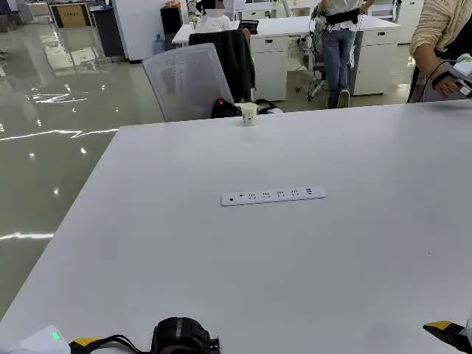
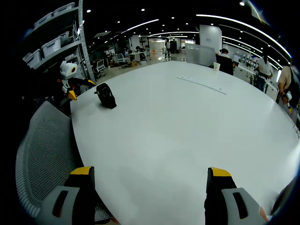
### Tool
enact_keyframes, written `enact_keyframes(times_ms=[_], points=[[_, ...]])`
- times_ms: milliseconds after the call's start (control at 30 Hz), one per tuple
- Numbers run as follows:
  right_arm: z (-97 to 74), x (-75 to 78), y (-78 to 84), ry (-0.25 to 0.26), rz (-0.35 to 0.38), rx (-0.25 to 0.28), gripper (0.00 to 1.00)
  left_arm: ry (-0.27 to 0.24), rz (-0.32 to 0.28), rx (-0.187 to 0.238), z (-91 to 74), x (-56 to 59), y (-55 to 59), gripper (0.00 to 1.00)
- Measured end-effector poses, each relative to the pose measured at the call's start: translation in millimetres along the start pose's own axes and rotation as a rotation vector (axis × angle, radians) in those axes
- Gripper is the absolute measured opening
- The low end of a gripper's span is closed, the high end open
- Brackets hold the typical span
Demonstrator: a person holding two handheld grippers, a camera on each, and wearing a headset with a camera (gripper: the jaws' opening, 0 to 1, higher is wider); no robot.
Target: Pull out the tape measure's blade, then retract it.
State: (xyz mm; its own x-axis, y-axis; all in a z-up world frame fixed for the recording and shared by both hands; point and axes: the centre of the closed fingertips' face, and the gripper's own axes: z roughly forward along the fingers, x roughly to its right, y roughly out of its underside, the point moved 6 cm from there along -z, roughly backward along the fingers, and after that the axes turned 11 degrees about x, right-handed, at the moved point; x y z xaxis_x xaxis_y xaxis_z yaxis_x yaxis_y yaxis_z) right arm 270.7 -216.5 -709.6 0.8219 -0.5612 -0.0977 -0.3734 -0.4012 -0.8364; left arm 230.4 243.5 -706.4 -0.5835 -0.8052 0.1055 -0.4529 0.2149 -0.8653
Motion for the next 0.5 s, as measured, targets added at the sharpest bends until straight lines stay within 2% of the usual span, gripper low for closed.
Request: enact_keyframes(times_ms=[500], points=[[-0.4, 1.6, -2.9, 0.015, -0.017, 0.014, 0.99, 0.002, -0.005, -0.008, -2.6, -2.3, 2.0, 0.99]])
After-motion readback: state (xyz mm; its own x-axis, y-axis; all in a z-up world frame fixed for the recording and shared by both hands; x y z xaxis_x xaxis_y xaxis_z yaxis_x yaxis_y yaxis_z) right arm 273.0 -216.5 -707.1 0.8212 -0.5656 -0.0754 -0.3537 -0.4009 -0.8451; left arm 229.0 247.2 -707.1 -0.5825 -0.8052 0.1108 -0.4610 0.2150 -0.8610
